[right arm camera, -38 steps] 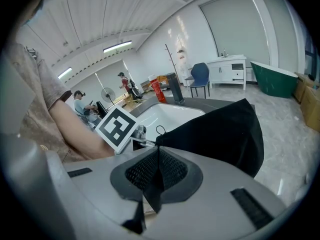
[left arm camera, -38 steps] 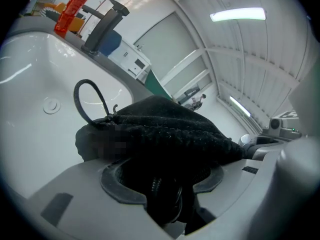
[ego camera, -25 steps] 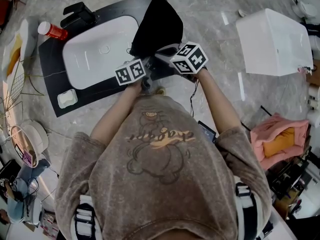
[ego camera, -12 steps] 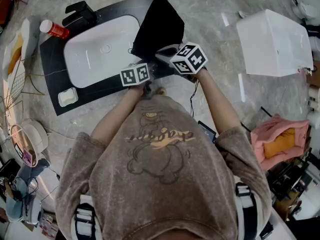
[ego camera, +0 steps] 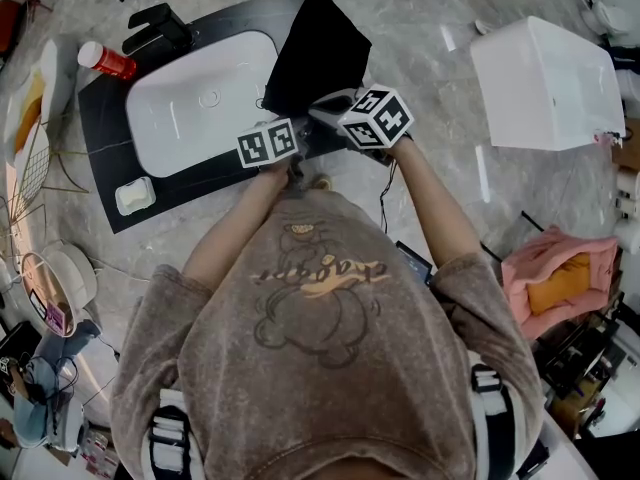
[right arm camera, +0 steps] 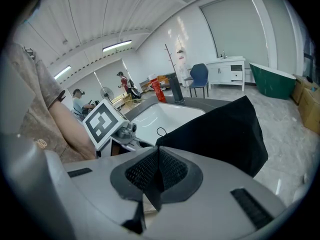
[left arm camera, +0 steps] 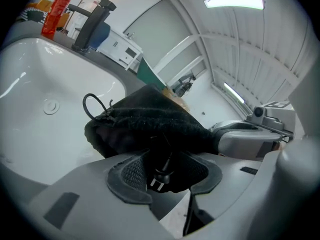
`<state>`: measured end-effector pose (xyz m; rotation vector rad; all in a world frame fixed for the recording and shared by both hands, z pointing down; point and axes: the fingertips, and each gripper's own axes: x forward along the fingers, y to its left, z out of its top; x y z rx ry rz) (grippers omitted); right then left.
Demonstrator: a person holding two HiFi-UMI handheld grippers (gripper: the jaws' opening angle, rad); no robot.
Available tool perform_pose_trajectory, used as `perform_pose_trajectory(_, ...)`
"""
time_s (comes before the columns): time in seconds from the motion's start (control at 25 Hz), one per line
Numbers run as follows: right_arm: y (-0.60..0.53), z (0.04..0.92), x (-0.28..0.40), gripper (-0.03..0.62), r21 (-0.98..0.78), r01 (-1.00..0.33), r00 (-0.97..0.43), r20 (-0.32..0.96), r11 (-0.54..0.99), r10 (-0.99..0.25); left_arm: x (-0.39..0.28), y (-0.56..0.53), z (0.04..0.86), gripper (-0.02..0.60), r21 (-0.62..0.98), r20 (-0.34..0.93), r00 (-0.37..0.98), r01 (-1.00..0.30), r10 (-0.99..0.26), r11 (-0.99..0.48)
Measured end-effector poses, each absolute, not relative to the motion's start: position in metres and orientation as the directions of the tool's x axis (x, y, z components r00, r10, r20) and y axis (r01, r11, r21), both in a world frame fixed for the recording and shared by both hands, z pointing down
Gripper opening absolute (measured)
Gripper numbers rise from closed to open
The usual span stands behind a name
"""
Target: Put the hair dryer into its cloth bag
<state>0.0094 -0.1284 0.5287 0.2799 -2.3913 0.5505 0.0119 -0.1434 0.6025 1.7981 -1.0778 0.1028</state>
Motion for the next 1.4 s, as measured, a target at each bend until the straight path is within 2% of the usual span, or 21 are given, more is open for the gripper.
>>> perform_pose_trajectory(1.04, -0.121, 0.528, 0.012, 0.012, -0.323, -0.327, -0.758, 0.651, 0.888, -0.042, 0.011, -0.152, 0.611, 0.184, 0.715, 0.495, 0.628, -0.687, -0.601, -0.128)
perform_pose_trajectory(1.24, -0.122, 0.533, 0.011, 0.012, -0.319, -0.328, -0.756, 0.654, 0.889, -0.044, -0.006, -0.135, 0.6, 0.183, 0.689, 0.516, 0.63, -0.708, -0.581, -0.156)
perform_pose_trajectory(1.4, -0.12, 0.545, 0.012, 0.011, -0.284, -0.331, -0.731, 0.681, 0.9, -0.054, -0.036, -0.119, 0.585, 0.179, 0.662, 0.514, 0.597, -0.733, -0.616, -0.157)
